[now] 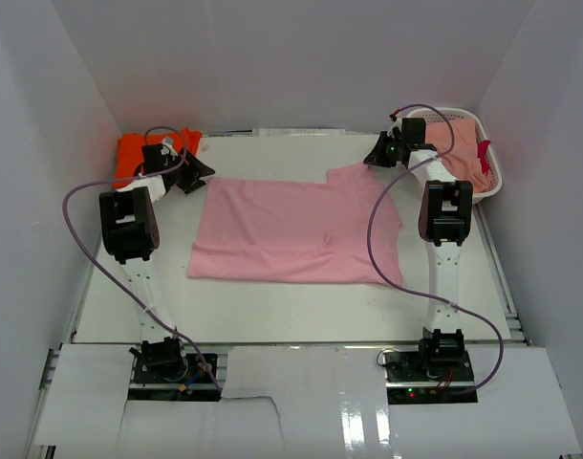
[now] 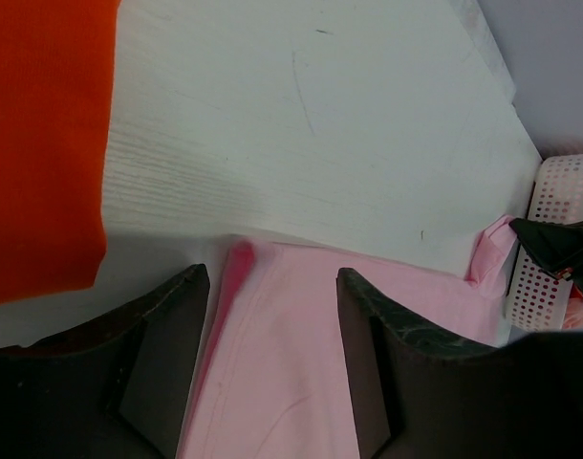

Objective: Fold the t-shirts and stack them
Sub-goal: Grap the side of the flattened tshirt furthest away from the robot with both arms

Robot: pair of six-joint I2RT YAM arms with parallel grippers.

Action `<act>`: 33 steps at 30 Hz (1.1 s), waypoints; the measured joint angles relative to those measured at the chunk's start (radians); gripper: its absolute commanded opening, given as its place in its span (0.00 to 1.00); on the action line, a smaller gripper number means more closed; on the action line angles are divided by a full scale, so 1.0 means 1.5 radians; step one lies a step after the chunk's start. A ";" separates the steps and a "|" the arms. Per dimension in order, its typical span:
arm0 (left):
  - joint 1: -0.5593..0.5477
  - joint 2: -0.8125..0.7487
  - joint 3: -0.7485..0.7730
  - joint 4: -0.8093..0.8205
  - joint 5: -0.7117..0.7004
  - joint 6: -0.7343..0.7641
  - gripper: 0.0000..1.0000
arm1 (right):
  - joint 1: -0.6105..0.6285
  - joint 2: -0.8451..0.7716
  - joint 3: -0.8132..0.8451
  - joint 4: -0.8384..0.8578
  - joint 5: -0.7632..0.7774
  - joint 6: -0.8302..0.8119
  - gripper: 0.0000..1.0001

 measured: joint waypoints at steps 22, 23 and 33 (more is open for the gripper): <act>0.000 0.056 0.059 -0.017 0.035 -0.007 0.37 | 0.000 0.000 0.000 -0.001 0.000 -0.001 0.08; 0.000 0.061 0.063 -0.019 0.036 -0.008 0.36 | 0.000 0.000 0.000 -0.001 0.000 -0.001 0.08; 0.000 0.089 0.091 -0.025 0.060 -0.012 0.10 | 0.001 0.000 0.000 -0.002 0.000 -0.001 0.08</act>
